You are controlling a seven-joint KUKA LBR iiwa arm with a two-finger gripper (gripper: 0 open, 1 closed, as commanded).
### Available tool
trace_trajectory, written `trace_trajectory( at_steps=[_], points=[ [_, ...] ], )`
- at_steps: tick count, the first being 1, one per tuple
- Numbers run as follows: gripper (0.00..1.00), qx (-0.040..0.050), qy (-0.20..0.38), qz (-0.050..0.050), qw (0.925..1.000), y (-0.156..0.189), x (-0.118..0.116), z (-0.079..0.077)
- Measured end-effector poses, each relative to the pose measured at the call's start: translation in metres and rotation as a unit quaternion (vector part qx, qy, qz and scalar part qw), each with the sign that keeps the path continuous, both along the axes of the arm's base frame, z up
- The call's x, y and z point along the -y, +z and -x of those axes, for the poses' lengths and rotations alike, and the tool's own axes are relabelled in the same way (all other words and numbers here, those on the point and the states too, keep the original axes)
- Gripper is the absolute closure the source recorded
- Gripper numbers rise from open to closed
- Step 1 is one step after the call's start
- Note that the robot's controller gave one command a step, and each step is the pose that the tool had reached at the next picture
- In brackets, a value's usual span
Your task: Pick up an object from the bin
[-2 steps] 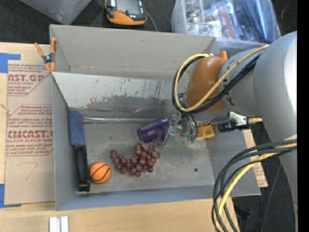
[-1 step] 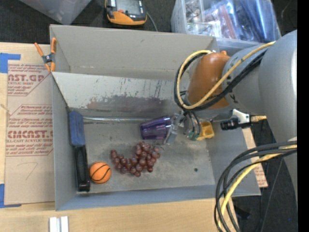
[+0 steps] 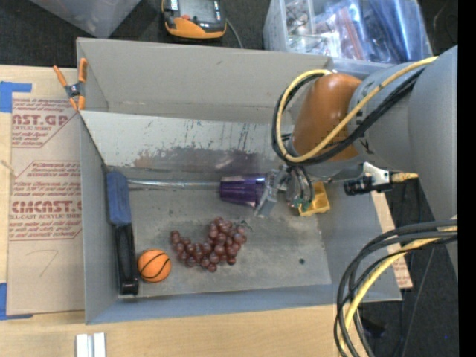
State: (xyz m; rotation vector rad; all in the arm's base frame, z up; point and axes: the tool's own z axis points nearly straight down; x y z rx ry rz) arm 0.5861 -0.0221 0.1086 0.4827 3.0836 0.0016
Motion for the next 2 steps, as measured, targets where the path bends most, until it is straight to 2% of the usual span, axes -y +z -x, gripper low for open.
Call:
trace_trajectory(
  at_steps=[2],
  points=[
    [1.00, 0.0017, 0.000, 0.000, 1.0000, 0.0293, -0.0002, -0.0008]
  ],
)
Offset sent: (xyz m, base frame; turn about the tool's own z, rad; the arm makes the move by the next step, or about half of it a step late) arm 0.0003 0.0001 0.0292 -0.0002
